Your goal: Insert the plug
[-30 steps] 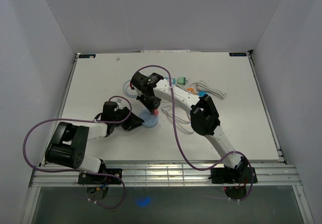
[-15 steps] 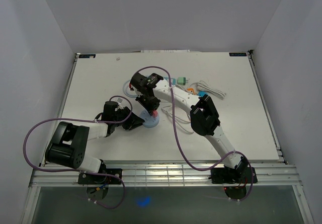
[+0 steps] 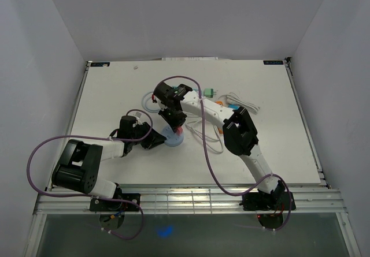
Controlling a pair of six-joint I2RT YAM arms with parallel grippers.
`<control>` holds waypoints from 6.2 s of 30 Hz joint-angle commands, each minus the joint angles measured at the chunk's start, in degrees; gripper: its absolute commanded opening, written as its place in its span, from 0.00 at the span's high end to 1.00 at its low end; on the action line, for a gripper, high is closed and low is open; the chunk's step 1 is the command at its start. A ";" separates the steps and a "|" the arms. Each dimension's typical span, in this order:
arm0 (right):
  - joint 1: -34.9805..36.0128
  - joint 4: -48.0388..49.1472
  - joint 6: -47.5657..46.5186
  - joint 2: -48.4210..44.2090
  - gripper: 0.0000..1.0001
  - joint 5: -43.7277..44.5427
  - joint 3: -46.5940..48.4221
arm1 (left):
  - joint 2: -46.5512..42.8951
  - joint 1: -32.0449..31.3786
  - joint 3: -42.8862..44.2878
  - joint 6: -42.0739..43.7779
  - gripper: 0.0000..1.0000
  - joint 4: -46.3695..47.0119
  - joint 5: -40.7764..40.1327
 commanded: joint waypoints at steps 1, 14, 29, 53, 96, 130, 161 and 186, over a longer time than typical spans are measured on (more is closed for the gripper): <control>-1.36 0.90 -1.23 -2.14 0.92 -5.29 -2.16 | -0.65 -0.42 1.19 1.88 0.65 -2.46 -3.69; -2.15 2.31 -2.29 -1.79 0.92 -5.31 -4.71 | -1.44 -0.42 2.86 2.67 0.66 -5.62 -5.53; -2.15 2.14 -2.20 0.66 0.92 -1.61 -5.59 | -1.70 -0.60 3.13 3.29 0.66 -6.24 -6.15; -4.52 -4.99 -2.21 7.08 0.92 -0.20 -0.23 | -1.44 -2.09 3.74 4.08 0.68 -6.77 -8.43; -4.70 -2.61 -0.45 4.10 0.81 6.04 -1.64 | -1.88 -3.14 7.34 5.48 0.68 -11.25 -11.16; -17.06 19.16 1.75 -32.11 0.13 1.82 -30.45 | -14.53 5.64 16.04 17.26 0.07 -26.54 -6.06; -27.81 27.17 12.47 0.66 0.31 15.80 -1.11 | -23.50 6.00 15.17 18.49 0.02 -27.68 -10.54; -24.91 28.15 15.90 3.92 0.58 17.37 -3.39 | -22.18 6.00 13.94 18.76 0.02 -26.19 -9.75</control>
